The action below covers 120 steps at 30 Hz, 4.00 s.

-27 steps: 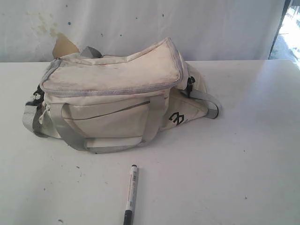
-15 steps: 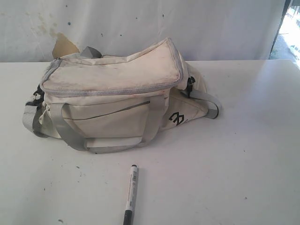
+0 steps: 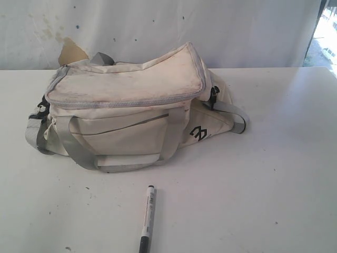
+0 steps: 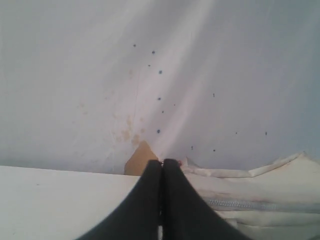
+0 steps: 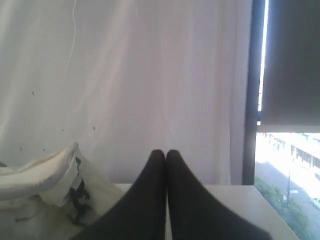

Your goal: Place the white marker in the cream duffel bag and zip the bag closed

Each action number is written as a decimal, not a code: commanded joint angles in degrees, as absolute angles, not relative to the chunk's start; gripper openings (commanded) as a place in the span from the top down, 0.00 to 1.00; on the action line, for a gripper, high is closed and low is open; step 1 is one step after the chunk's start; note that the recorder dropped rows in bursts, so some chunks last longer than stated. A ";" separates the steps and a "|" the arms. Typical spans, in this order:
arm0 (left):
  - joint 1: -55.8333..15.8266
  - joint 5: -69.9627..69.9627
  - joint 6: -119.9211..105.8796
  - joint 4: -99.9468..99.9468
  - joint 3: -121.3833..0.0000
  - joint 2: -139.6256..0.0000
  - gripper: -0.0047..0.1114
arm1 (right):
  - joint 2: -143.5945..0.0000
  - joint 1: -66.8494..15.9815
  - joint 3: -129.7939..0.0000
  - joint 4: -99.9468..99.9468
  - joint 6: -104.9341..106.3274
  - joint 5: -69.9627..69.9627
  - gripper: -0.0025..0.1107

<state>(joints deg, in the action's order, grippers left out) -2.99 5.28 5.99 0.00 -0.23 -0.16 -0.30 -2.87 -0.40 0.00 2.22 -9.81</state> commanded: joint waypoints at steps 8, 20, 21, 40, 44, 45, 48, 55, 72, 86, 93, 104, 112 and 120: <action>-2.93 -4.79 8.11 0.34 -13.02 0.00 0.96 | 0.00 -2.93 -8.33 -0.48 -0.38 -9.65 0.98; -2.93 -21.98 8.15 0.34 -27.03 -5.33 0.96 | -16.47 -2.93 -21.89 -0.52 -1.73 -2.55 0.98; -2.93 -22.63 8.26 0.34 -28.15 -6.93 0.96 | -18.47 -2.93 -23.39 -0.52 -2.25 -2.55 0.98; -2.93 -26.65 10.45 0.99 -43.49 -36.44 0.94 | -49.04 -2.93 -41.30 0.00 -8.21 0.69 0.98; -2.93 -25.48 6.56 2.02 -44.74 -43.52 0.77 | -55.39 -2.93 -41.42 0.00 -5.68 3.34 0.94; -2.93 -24.24 5.82 2.02 -44.74 -45.43 0.70 | -56.94 -2.93 -41.60 0.00 -5.68 3.46 0.91; -2.93 -21.58 7.10 1.78 -44.74 -50.60 0.52 | -60.87 -2.93 -42.21 0.00 -5.81 6.58 0.78; -2.93 -18.98 8.66 1.78 -45.63 -61.40 0.34 | -69.03 -2.93 -50.56 -9.25 -4.09 22.37 0.67; -2.93 -30.97 7.26 0.00 -68.41 -88.12 0.28 | -89.88 -2.93 -64.52 -54.03 42.00 39.78 0.31; -2.93 -40.30 2.29 -3.06 -87.26 -108.49 0.17 | -103.61 -7.77 -77.29 -56.79 43.76 36.92 0.32; -2.93 -39.33 0.00 -8.91 -91.64 -114.11 0.17 | -107.28 -11.15 -78.15 -56.79 43.90 28.39 0.32; -2.93 -43.55 -13.97 -25.65 -93.18 -118.19 0.17 | -112.66 -13.25 -78.15 -57.76 45.36 25.21 0.34; -2.93 -44.88 -13.49 -28.65 -93.18 -118.24 0.77 | -114.78 -14.82 -78.15 -61.24 45.02 22.27 0.98; -2.93 -44.51 -14.01 -39.06 -93.28 -116.37 0.96 | -112.65 -14.20 -78.19 -60.20 45.02 12.67 0.98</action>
<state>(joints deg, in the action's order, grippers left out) -2.85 -44.28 -13.71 -34.35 -92.87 -118.02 -114.25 -14.97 -78.04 -60.82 44.57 17.66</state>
